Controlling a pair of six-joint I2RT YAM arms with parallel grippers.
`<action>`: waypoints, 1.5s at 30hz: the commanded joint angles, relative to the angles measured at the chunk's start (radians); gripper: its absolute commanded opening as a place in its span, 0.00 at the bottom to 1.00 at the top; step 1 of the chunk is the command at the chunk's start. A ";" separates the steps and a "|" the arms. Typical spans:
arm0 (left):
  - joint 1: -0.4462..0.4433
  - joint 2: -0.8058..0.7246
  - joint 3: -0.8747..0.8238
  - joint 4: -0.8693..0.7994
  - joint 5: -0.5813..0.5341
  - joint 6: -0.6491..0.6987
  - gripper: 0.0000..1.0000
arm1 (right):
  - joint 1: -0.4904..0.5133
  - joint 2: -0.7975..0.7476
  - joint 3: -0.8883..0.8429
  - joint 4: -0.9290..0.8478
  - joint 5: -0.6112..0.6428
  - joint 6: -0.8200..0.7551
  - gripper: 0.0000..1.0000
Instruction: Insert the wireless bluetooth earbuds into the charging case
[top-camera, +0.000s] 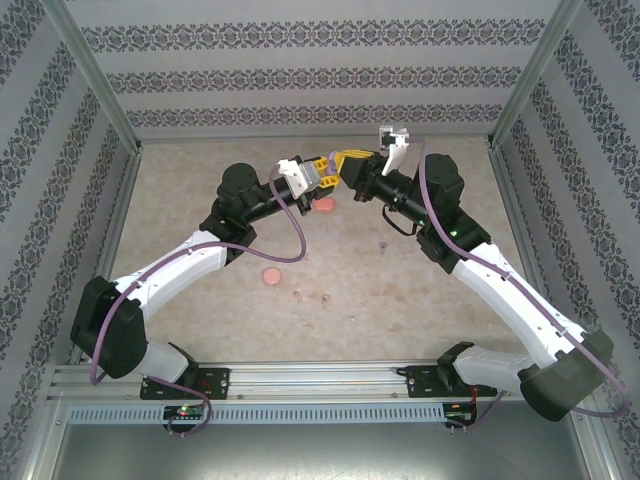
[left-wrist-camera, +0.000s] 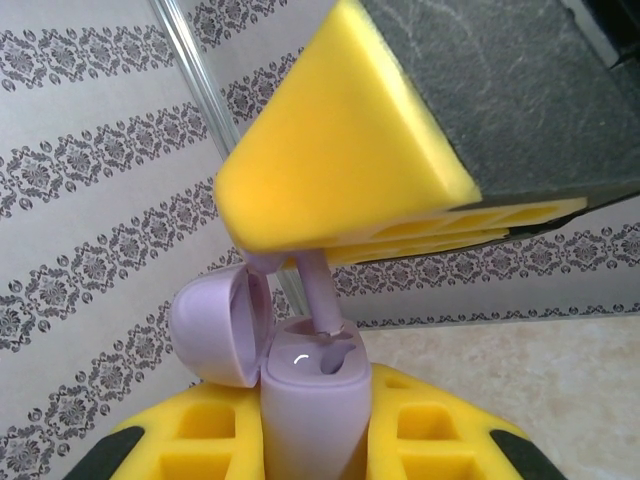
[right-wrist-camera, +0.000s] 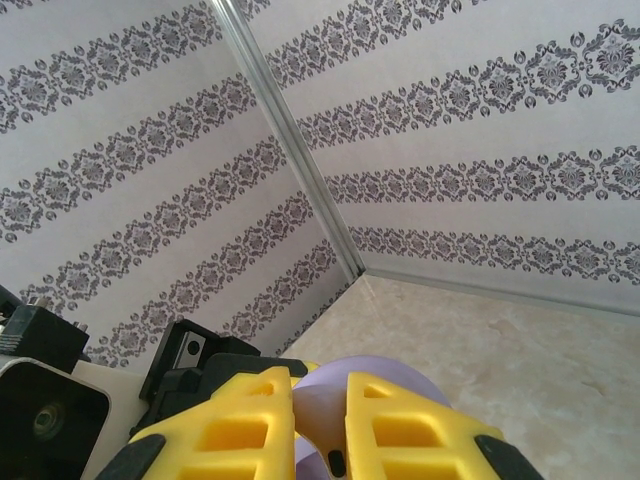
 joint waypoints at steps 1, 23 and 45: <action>-0.016 -0.020 0.039 0.057 0.023 -0.019 0.00 | -0.003 0.009 -0.020 0.012 0.011 0.005 0.16; -0.016 -0.003 0.066 0.123 0.025 -0.137 0.00 | -0.009 -0.002 -0.065 -0.014 0.000 -0.028 0.23; -0.015 0.040 -0.027 0.245 -0.099 -0.221 0.00 | -0.123 -0.242 -0.030 -0.302 0.138 0.088 0.69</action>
